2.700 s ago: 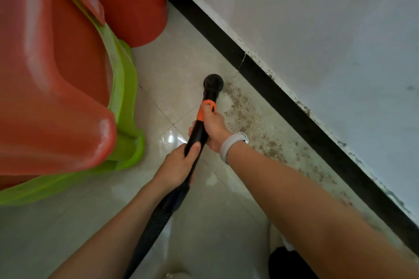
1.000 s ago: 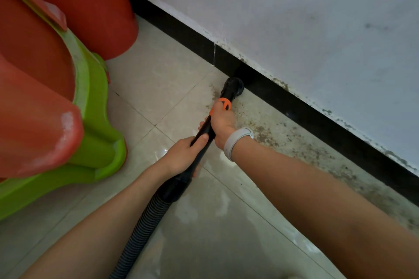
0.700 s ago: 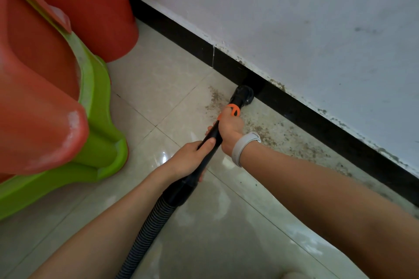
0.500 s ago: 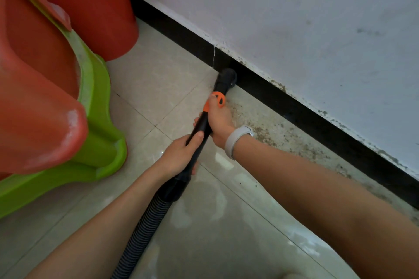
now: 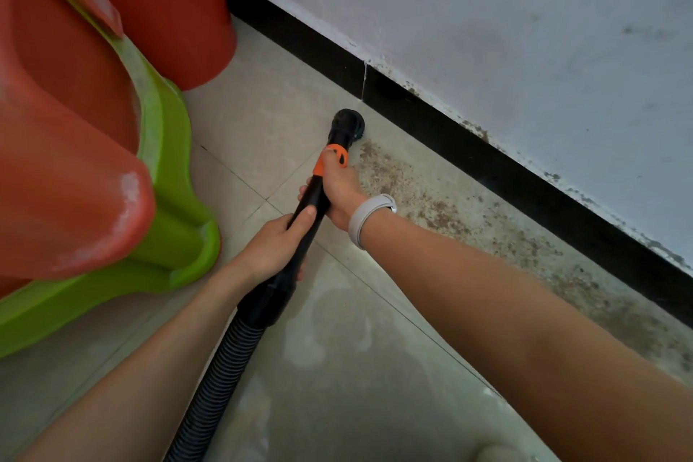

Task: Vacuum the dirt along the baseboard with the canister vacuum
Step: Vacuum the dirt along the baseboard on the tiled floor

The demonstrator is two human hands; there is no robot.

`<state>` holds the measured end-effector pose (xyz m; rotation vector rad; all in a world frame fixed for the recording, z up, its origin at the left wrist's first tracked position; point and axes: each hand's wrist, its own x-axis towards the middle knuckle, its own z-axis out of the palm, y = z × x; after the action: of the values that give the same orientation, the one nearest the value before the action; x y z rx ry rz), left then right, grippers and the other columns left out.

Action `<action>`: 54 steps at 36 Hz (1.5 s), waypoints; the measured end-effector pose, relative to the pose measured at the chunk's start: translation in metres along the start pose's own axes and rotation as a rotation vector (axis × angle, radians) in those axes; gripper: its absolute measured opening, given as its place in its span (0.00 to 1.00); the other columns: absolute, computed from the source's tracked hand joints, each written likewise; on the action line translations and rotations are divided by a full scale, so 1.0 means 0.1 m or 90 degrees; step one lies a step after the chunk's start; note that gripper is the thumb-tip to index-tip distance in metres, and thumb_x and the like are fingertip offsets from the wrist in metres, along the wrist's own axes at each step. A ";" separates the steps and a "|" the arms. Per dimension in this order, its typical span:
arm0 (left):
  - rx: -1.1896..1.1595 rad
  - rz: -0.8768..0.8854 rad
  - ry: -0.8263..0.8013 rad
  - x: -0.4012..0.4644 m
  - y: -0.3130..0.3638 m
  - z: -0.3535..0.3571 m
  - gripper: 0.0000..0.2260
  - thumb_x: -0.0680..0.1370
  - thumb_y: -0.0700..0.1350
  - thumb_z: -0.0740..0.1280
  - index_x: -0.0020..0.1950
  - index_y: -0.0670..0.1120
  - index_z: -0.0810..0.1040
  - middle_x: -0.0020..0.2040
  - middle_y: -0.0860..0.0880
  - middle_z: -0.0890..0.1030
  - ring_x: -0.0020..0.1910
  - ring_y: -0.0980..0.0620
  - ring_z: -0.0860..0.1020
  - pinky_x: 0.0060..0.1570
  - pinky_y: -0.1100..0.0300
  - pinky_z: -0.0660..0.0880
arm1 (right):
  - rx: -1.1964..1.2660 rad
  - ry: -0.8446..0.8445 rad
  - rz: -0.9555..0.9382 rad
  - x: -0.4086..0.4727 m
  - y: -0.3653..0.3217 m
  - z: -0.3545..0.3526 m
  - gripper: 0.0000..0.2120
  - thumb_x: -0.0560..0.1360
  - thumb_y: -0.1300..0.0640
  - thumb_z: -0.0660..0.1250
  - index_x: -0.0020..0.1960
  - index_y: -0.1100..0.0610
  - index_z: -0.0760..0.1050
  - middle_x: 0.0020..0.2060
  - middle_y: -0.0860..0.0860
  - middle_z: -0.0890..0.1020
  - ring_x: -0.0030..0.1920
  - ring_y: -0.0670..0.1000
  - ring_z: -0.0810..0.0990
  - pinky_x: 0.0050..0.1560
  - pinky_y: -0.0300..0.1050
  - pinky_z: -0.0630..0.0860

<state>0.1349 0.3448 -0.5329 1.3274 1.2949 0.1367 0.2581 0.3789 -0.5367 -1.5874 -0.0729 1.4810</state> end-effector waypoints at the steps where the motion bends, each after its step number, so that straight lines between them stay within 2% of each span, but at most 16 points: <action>1: 0.000 0.000 -0.004 -0.01 0.01 0.00 0.25 0.81 0.59 0.56 0.53 0.35 0.73 0.31 0.41 0.77 0.26 0.46 0.77 0.29 0.57 0.75 | 0.004 0.006 0.000 -0.01 0.00 -0.01 0.15 0.82 0.49 0.57 0.43 0.59 0.65 0.34 0.56 0.73 0.30 0.54 0.76 0.39 0.51 0.78; 7: 0.040 0.013 -0.029 -0.05 0.03 0.02 0.21 0.80 0.60 0.56 0.46 0.41 0.72 0.32 0.42 0.77 0.27 0.46 0.77 0.32 0.55 0.75 | 0.057 0.023 0.012 -0.06 0.05 -0.09 0.13 0.82 0.49 0.57 0.45 0.58 0.66 0.32 0.55 0.72 0.28 0.53 0.74 0.32 0.47 0.77; 13: 0.069 0.005 0.004 -0.24 -0.22 0.11 0.20 0.80 0.59 0.58 0.44 0.42 0.71 0.31 0.42 0.77 0.25 0.46 0.77 0.30 0.55 0.75 | 0.063 0.005 0.031 -0.25 0.28 -0.15 0.12 0.81 0.50 0.57 0.46 0.59 0.66 0.32 0.56 0.72 0.28 0.54 0.74 0.34 0.48 0.77; 17: 0.061 -0.024 0.025 -0.37 -0.40 0.05 0.20 0.80 0.58 0.58 0.43 0.42 0.72 0.29 0.42 0.76 0.25 0.45 0.76 0.29 0.55 0.74 | 0.050 -0.018 0.061 -0.35 0.42 -0.08 0.13 0.80 0.50 0.58 0.42 0.58 0.65 0.32 0.56 0.72 0.28 0.55 0.75 0.41 0.53 0.78; 23: 0.032 -0.081 0.039 -0.62 -0.58 -0.02 0.23 0.81 0.58 0.57 0.38 0.40 0.71 0.27 0.40 0.76 0.24 0.44 0.76 0.29 0.55 0.74 | 0.016 -0.064 0.103 -0.52 0.66 0.07 0.13 0.81 0.49 0.57 0.44 0.58 0.65 0.33 0.56 0.72 0.29 0.55 0.76 0.47 0.57 0.79; 29: 0.059 -0.099 0.023 -0.85 -0.73 0.00 0.22 0.80 0.59 0.58 0.37 0.41 0.70 0.27 0.42 0.77 0.24 0.45 0.76 0.28 0.57 0.73 | 0.017 -0.086 0.139 -0.70 0.83 0.02 0.14 0.82 0.51 0.56 0.41 0.58 0.64 0.32 0.56 0.71 0.30 0.55 0.75 0.42 0.53 0.78; 35: 0.081 -0.095 -0.012 -0.97 -0.72 0.06 0.23 0.80 0.59 0.58 0.36 0.42 0.71 0.27 0.44 0.76 0.23 0.48 0.76 0.26 0.58 0.73 | 0.024 -0.069 0.153 -0.78 0.93 -0.10 0.14 0.82 0.49 0.56 0.42 0.58 0.65 0.33 0.56 0.72 0.30 0.55 0.75 0.46 0.55 0.79; 37: 0.088 -0.098 -0.030 -1.02 -0.75 0.05 0.23 0.78 0.61 0.57 0.37 0.42 0.71 0.27 0.44 0.77 0.24 0.48 0.76 0.27 0.58 0.73 | 0.011 -0.061 0.164 -0.79 1.02 -0.15 0.14 0.82 0.48 0.56 0.43 0.58 0.66 0.35 0.56 0.73 0.33 0.55 0.77 0.49 0.55 0.79; 40: 0.095 -0.103 -0.048 -1.12 -0.82 0.04 0.27 0.69 0.68 0.56 0.37 0.43 0.72 0.26 0.47 0.77 0.23 0.51 0.76 0.29 0.57 0.73 | -0.033 -0.047 0.171 -0.81 1.18 -0.19 0.14 0.81 0.46 0.56 0.45 0.56 0.67 0.41 0.57 0.76 0.42 0.57 0.78 0.55 0.56 0.79; 42: 0.091 -0.105 -0.060 -1.18 -0.87 0.05 0.28 0.68 0.68 0.55 0.38 0.42 0.73 0.26 0.47 0.77 0.24 0.50 0.76 0.30 0.57 0.74 | -0.054 -0.045 0.178 -0.84 1.26 -0.22 0.15 0.80 0.44 0.56 0.49 0.56 0.68 0.45 0.58 0.76 0.45 0.58 0.79 0.56 0.58 0.79; 47: 0.065 -0.111 -0.032 -1.22 -0.90 0.08 0.28 0.70 0.66 0.57 0.40 0.40 0.75 0.26 0.48 0.77 0.24 0.49 0.77 0.29 0.57 0.74 | -0.052 -0.078 0.181 -0.85 1.24 -0.28 0.14 0.81 0.45 0.56 0.49 0.56 0.68 0.47 0.57 0.77 0.49 0.57 0.79 0.58 0.57 0.78; 50: 0.073 -0.121 -0.005 -1.18 -0.91 0.03 0.23 0.77 0.61 0.59 0.38 0.42 0.74 0.27 0.47 0.77 0.24 0.47 0.77 0.29 0.58 0.74 | -0.061 -0.077 0.142 -0.79 1.16 -0.25 0.16 0.81 0.43 0.57 0.56 0.57 0.67 0.53 0.57 0.76 0.56 0.59 0.79 0.59 0.59 0.77; 54: 0.064 -0.146 -0.011 -1.16 -0.92 0.00 0.21 0.80 0.58 0.58 0.37 0.42 0.72 0.25 0.44 0.78 0.25 0.46 0.77 0.31 0.59 0.73 | -0.083 -0.016 0.101 -0.63 1.05 -0.14 0.19 0.79 0.39 0.57 0.47 0.55 0.68 0.52 0.60 0.79 0.56 0.63 0.80 0.59 0.62 0.77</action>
<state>0.0393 0.2311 -0.5322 1.2515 1.4438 -0.1007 0.1967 0.2739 -0.5587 -1.7129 -0.0597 1.6477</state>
